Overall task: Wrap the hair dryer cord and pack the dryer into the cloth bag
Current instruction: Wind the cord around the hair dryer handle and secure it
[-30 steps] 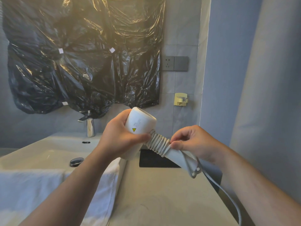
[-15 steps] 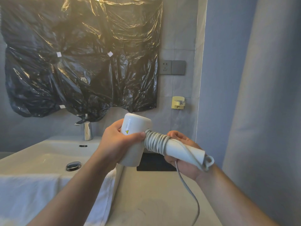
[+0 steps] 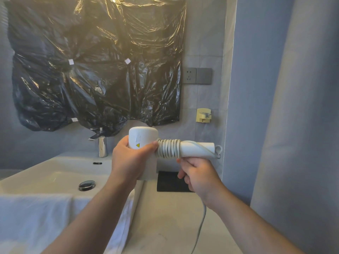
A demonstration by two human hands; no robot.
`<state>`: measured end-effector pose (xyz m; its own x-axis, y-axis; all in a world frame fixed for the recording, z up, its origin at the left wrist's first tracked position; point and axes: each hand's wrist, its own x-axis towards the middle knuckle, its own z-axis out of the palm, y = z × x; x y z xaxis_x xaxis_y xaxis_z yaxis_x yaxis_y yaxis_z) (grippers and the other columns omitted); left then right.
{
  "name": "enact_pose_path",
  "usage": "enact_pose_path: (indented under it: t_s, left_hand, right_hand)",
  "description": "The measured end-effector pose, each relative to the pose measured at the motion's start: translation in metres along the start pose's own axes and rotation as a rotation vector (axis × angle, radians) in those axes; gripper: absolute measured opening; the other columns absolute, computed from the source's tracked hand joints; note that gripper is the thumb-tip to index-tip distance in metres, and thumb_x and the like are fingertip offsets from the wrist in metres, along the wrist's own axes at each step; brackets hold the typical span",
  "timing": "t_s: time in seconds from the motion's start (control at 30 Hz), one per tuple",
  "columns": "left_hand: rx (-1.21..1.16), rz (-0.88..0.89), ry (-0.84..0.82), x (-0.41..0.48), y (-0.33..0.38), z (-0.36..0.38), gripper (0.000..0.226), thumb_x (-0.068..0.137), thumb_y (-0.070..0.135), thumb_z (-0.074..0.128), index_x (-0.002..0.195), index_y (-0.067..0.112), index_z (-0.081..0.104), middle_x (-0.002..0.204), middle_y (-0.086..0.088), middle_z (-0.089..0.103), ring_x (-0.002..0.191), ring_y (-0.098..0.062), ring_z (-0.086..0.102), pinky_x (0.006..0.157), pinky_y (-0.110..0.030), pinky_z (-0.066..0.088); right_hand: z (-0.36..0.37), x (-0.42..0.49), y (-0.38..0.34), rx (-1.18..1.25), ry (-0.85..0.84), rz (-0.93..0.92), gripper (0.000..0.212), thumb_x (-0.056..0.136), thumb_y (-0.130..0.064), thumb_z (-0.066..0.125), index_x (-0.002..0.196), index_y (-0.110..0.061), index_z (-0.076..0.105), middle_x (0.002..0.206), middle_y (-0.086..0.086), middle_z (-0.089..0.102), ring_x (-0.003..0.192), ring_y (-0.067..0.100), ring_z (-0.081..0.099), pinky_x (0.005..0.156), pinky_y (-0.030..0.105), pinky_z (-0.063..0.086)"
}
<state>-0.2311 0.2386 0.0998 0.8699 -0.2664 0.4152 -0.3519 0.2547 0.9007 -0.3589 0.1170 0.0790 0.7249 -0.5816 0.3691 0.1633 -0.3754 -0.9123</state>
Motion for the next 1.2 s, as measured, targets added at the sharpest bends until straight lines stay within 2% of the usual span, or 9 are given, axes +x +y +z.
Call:
enact_pose_path:
  t_s: [0.1, 0.33, 0.43, 0.53, 0.63, 0.73, 0.83, 1.03, 1.2]
  left_hand:
    - [0.055, 0.062, 0.052, 0.003, -0.002, -0.001, 0.041, 0.064, 0.033, 0.089, 0.096, 0.024, 0.066, 0.088, -0.006, 0.069, 0.085, -0.031, 0.070, 0.065, -0.051, 0.063]
    - [0.394, 0.348, 0.099, -0.004, 0.005, -0.005, 0.049, 0.062, 0.049, 0.083, 0.101, 0.037, 0.056, 0.082, 0.013, 0.064, 0.078, -0.008, 0.061, 0.063, -0.033, 0.053]
    - [0.455, 0.400, 0.064, -0.005, 0.003, -0.006, 0.054, 0.063, 0.052, 0.083, 0.107, 0.037, 0.054, 0.085, 0.014, 0.063, 0.078, -0.006, 0.060, 0.062, -0.033, 0.054]
    - [0.483, 0.433, 0.006, -0.002, 0.003, -0.009, 0.058, 0.062, 0.054, 0.083, 0.110, 0.038, 0.055, 0.087, 0.015, 0.065, 0.079, -0.007, 0.062, 0.062, -0.032, 0.055]
    - [0.446, 0.401, -0.076, 0.002, 0.007, -0.012, 0.064, 0.055, 0.055, 0.081, 0.112, 0.041, 0.057, 0.088, 0.015, 0.066, 0.081, -0.008, 0.064, 0.065, -0.037, 0.059]
    - [0.445, 0.382, -0.164, 0.004, 0.009, -0.016, 0.070, 0.050, 0.055, 0.080, 0.116, 0.043, 0.058, 0.093, 0.015, 0.068, 0.085, -0.011, 0.065, 0.068, -0.041, 0.061]
    - [0.387, 0.358, -0.258, 0.002, 0.014, -0.019, 0.065, 0.052, 0.047, 0.085, 0.112, 0.042, 0.062, 0.091, 0.012, 0.069, 0.083, -0.014, 0.067, 0.068, -0.040, 0.062]
    - [0.112, 0.229, -0.372, -0.003, 0.020, -0.021, 0.051, 0.053, 0.030, 0.087, 0.101, 0.033, 0.071, 0.090, -0.006, 0.073, 0.075, -0.019, 0.069, 0.067, -0.041, 0.062]
    - [-0.033, 0.110, -0.413, -0.006, 0.016, -0.018, 0.054, 0.050, 0.038, 0.084, 0.101, 0.026, 0.072, 0.094, -0.016, 0.072, 0.077, -0.025, 0.069, 0.065, -0.043, 0.061]
  right_hand:
    - [-0.001, -0.003, -0.004, -0.361, -0.006, -0.053, 0.040, 0.098, -0.028, 0.050, 0.061, -0.014, 0.057, 0.052, -0.007, 0.047, 0.055, 0.013, 0.043, 0.055, 0.027, 0.033]
    - [-0.010, -0.002, -0.020, -0.751, -0.049, -0.191, 0.032, 0.092, -0.026, 0.054, 0.065, -0.013, 0.064, 0.065, 0.004, 0.061, 0.065, 0.022, 0.059, 0.057, 0.032, 0.050]
    - [-0.017, 0.002, -0.030, -0.865, -0.062, -0.281, 0.029, 0.089, -0.022, 0.053, 0.063, -0.012, 0.061, 0.064, 0.004, 0.057, 0.067, 0.026, 0.057, 0.061, 0.038, 0.051]
    - [-0.022, 0.004, -0.037, -0.870, -0.098, -0.299, 0.021, 0.090, -0.024, 0.057, 0.078, -0.013, 0.071, 0.075, 0.002, 0.064, 0.073, 0.020, 0.059, 0.064, 0.033, 0.049]
    - [-0.030, 0.004, -0.044, -0.794, -0.100, -0.287, 0.016, 0.088, -0.024, 0.064, 0.081, -0.016, 0.075, 0.079, -0.001, 0.070, 0.067, 0.011, 0.061, 0.064, 0.028, 0.049]
    - [-0.038, 0.005, -0.052, -0.742, -0.099, -0.257, 0.008, 0.078, -0.026, 0.077, 0.074, -0.019, 0.075, 0.065, -0.008, 0.070, 0.059, 0.001, 0.059, 0.056, 0.015, 0.045]
    - [-0.044, 0.007, -0.054, -0.664, -0.139, -0.221, 0.018, 0.066, -0.028, 0.086, 0.063, -0.020, 0.071, 0.051, -0.012, 0.062, 0.048, -0.002, 0.052, 0.051, 0.014, 0.040]
    - [-0.058, 0.014, -0.044, -0.154, -0.294, -0.137, 0.034, 0.054, -0.042, 0.087, 0.065, -0.015, 0.069, 0.058, -0.002, 0.062, 0.052, 0.009, 0.052, 0.055, 0.026, 0.042]
    - [-0.059, 0.024, -0.027, 0.251, -0.404, -0.079, 0.045, 0.038, -0.055, 0.091, 0.063, -0.023, 0.072, 0.068, -0.003, 0.067, 0.057, 0.008, 0.062, 0.055, 0.021, 0.053]
